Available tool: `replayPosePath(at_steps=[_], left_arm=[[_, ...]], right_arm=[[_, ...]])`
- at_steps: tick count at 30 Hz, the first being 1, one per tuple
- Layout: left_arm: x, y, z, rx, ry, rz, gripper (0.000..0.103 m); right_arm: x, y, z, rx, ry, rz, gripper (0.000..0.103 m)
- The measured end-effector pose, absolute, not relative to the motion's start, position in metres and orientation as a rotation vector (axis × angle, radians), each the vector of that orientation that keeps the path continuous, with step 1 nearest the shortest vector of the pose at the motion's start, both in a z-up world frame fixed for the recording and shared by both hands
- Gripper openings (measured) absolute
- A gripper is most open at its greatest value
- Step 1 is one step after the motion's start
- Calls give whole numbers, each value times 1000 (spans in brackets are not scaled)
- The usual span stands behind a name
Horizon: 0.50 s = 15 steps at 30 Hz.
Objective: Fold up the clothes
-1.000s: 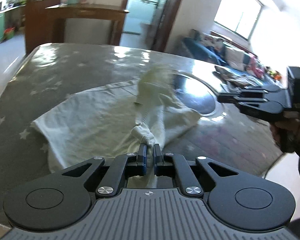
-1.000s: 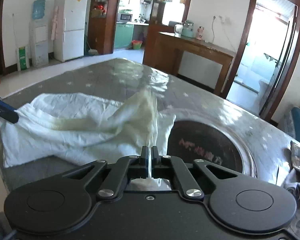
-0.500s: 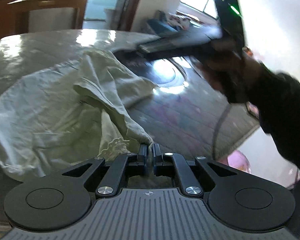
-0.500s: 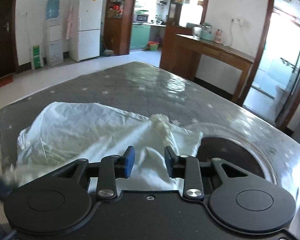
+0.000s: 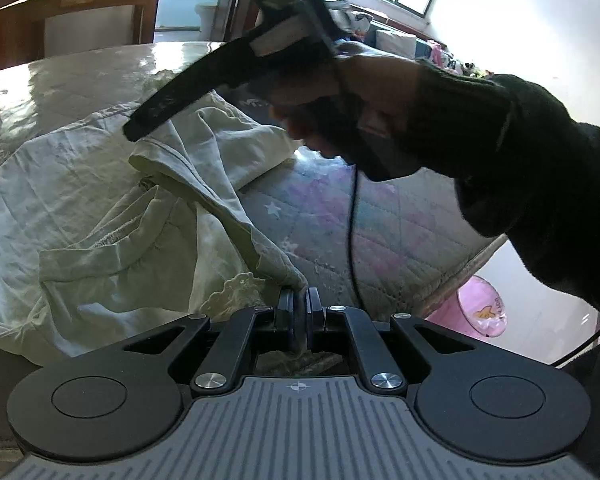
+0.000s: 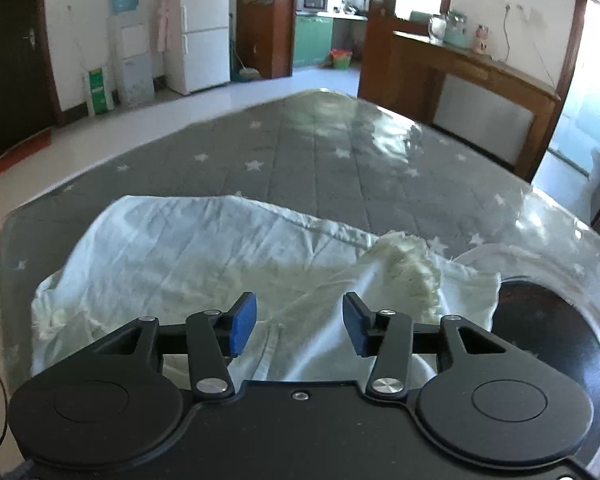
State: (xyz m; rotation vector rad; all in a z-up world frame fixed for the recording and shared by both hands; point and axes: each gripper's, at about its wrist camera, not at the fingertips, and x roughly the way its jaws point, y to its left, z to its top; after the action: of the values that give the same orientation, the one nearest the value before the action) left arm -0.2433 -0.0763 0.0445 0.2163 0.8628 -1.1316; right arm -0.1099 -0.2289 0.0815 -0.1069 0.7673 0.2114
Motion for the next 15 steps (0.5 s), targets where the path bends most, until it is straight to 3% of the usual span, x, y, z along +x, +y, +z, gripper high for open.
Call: replayPosePath(at_steps=[3,7,10,12,15], left_arm=[[-244,-75,44,215,865,-1136,6],[-243,-75,43,213,869,-1138,6],[-241,-72,44,208,866,-1134,6],[-238,-70,43,205,865,-1128,6],[-231,-62,43,192,863,-1097,6]], right_arm=[[-102,-231,75,-60,787,168,65],[-97,-227,63,-96,814,133,64],[-97,-226,58,-141,823,125,43],[-103,-230,59,-164,810,114,20],[-114,-238,66,-189,777,94,11]])
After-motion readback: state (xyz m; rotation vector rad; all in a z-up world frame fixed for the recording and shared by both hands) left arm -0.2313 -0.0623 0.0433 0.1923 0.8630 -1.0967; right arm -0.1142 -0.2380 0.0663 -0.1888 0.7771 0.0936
